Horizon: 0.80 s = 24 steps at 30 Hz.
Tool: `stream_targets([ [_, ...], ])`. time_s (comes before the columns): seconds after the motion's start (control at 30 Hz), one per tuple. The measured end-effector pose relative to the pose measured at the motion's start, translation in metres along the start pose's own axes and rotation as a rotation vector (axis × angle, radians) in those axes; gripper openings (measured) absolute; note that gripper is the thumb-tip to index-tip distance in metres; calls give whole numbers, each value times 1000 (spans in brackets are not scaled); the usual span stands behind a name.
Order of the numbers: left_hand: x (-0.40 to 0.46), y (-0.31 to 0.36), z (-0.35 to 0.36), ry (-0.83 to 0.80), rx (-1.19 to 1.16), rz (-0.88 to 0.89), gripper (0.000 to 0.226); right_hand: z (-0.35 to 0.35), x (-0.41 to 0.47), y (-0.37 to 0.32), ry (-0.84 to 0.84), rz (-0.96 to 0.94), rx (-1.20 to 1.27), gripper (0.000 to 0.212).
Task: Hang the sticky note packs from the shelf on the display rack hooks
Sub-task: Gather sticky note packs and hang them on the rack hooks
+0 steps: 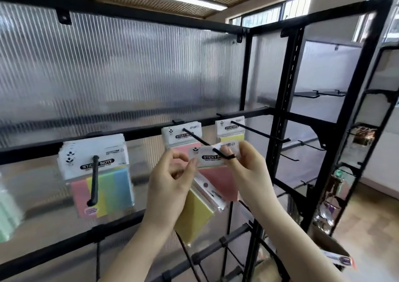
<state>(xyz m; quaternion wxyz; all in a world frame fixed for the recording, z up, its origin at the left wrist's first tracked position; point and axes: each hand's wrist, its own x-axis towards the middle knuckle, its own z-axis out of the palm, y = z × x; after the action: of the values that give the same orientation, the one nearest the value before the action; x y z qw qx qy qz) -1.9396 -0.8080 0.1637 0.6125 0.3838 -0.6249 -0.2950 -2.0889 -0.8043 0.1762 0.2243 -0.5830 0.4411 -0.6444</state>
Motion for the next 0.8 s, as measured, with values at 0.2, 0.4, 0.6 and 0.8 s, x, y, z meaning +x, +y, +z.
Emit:
stream_targets([
  [0.2,9,-13,4,223,98,-30,22,22,23,16,35,1,-67,26],
  [0.4,15,-26,12,398,291,-56,28,30,41,37,-66,-8,-79,19],
  [0.6,-4,-18,39,488,265,131,19,13,35,44,-151,-8,29,13],
  [0.8,-10,-6,84,439,122,168,15,-36,15,42,-476,174,135,49],
])
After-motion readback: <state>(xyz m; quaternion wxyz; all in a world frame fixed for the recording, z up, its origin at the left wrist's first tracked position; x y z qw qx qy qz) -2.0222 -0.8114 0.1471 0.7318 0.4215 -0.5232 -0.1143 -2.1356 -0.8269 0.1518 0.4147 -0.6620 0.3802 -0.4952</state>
